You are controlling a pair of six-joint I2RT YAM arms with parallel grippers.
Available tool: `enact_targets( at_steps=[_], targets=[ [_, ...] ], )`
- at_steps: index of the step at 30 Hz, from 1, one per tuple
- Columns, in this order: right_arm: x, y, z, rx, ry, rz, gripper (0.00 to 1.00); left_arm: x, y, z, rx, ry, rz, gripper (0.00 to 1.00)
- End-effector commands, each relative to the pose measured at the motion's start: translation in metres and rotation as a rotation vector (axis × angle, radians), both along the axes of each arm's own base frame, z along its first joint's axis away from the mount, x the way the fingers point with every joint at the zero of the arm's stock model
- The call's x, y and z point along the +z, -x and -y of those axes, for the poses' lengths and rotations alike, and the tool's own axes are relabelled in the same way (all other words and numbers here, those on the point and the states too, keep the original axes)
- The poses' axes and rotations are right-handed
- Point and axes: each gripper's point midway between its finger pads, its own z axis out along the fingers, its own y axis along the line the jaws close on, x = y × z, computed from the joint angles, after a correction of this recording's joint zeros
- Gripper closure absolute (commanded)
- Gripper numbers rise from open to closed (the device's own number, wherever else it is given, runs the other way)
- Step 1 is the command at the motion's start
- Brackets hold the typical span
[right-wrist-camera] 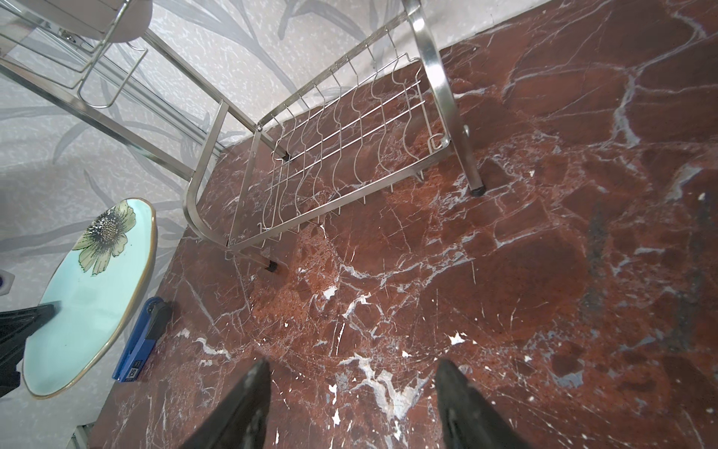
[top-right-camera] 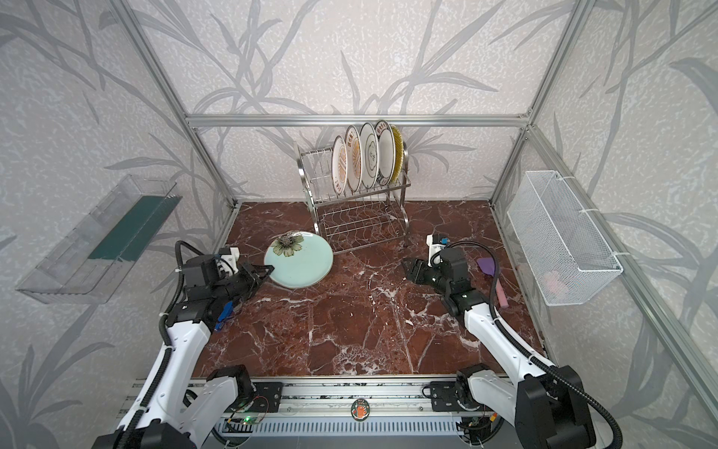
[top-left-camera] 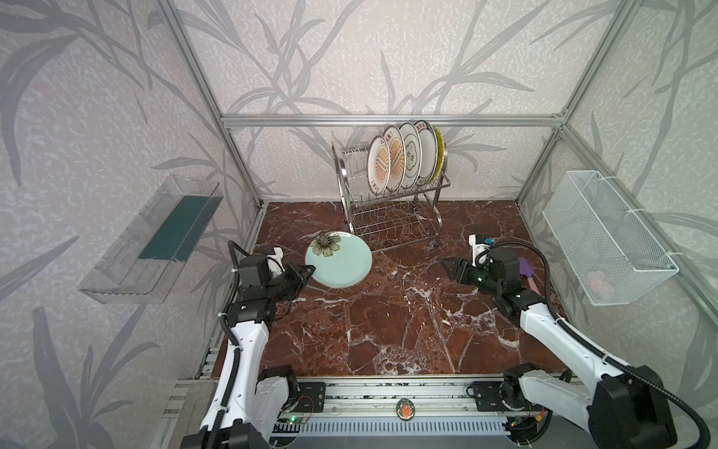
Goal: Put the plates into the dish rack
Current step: 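Drag the pale green plate with the left gripper toward the table center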
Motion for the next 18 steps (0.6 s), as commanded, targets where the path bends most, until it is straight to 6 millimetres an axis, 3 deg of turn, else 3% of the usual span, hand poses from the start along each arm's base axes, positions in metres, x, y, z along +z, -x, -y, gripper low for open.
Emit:
enact_targets(
  at_steps=[1,11,18],
  targets=[
    [0.026,-0.003,-0.007,0.030,-0.039,0.048,0.33,0.055,-0.005,0.021,-0.113,-0.016,0.201,1.00],
    [0.037,-0.001,-0.022,0.096,-0.136,0.039,0.32,0.056,-0.008,0.058,-0.220,0.018,0.221,1.00],
    [0.036,0.000,-0.033,0.148,-0.183,0.019,0.32,0.045,-0.015,0.085,-0.277,0.043,0.234,1.00]
  ],
)
